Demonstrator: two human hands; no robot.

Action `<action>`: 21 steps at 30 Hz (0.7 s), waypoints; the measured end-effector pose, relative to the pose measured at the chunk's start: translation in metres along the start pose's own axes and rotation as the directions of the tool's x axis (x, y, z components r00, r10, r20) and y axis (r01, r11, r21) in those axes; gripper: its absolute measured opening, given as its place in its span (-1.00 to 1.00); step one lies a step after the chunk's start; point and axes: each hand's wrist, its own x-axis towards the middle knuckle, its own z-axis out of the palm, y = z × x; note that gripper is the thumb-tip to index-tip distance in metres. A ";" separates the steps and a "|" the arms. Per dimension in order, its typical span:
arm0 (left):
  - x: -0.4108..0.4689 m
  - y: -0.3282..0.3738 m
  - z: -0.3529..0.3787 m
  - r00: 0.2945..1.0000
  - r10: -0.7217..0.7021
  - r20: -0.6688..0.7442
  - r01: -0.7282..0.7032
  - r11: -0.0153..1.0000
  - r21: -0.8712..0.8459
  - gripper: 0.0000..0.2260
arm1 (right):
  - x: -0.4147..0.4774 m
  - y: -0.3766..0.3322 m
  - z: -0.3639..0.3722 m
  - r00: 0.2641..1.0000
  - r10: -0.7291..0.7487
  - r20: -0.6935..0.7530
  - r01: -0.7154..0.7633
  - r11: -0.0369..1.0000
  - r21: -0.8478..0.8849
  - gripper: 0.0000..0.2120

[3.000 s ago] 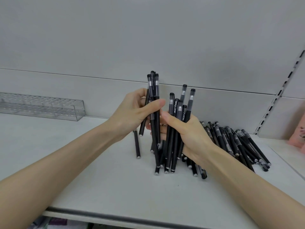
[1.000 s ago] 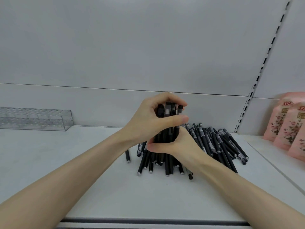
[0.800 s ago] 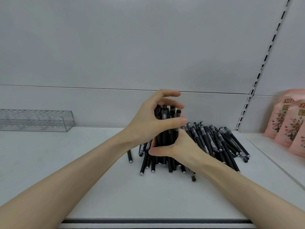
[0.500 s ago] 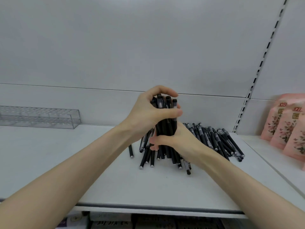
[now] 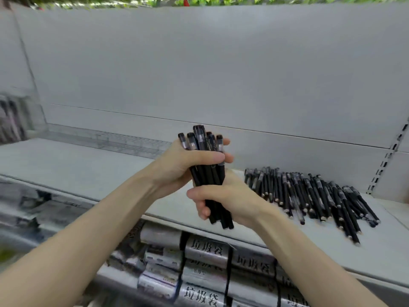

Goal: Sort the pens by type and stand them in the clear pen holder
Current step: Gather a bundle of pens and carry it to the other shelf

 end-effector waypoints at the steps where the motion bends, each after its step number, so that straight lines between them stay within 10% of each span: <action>1: -0.010 0.004 -0.011 0.999 0.008 -0.042 -0.008 1.000 0.006 -0.74 | 0.007 0.000 0.014 1.000 0.000 0.011 0.000 1.000 0.009 -0.69; 10: -0.112 0.040 -0.155 0.940 0.052 -0.336 0.008 0.984 0.175 -0.89 | 0.092 0.014 0.189 0.997 -0.078 0.000 0.078 0.997 0.023 -0.78; 21: -0.139 0.065 -0.329 0.923 0.075 -0.378 0.005 0.978 0.207 -0.92 | 0.220 0.024 0.305 0.997 -0.028 0.074 0.028 1.000 -0.002 -0.85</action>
